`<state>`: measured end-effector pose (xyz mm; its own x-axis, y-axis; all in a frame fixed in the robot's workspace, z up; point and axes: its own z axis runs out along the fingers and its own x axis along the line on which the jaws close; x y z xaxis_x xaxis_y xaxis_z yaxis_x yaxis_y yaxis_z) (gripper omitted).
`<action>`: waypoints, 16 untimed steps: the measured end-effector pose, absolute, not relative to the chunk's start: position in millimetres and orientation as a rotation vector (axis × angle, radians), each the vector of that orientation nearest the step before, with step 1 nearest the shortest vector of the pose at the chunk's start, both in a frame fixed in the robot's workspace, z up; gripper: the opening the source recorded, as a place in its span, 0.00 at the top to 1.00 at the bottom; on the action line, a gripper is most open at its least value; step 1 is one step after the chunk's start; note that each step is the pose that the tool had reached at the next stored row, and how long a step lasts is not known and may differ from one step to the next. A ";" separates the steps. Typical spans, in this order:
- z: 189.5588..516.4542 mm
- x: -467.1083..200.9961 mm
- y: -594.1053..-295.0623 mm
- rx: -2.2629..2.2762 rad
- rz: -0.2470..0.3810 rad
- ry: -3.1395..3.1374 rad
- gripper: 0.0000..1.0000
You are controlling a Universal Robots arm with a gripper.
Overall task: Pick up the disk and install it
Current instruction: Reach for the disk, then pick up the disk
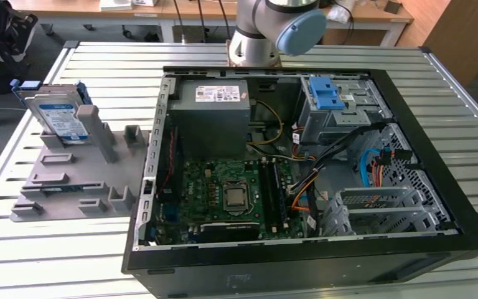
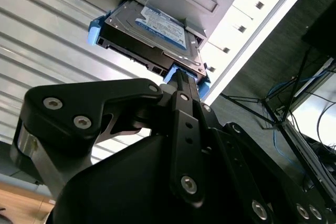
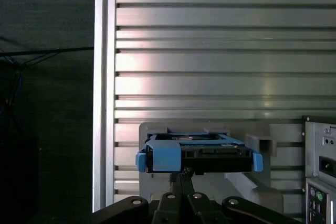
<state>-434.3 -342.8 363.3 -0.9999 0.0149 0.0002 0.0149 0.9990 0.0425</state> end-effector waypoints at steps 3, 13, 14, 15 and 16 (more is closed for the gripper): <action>363.3 -434.4 -342.7 0.022 0.067 3.141 0.89; 363.3 -434.4 -342.7 0.014 0.067 3.141 0.89; 363.3 -434.4 -342.7 0.010 0.067 3.141 0.89; 363.3 -434.5 -342.7 0.004 0.067 3.141 0.89; 363.2 -434.5 -342.7 -0.003 0.067 3.141 0.89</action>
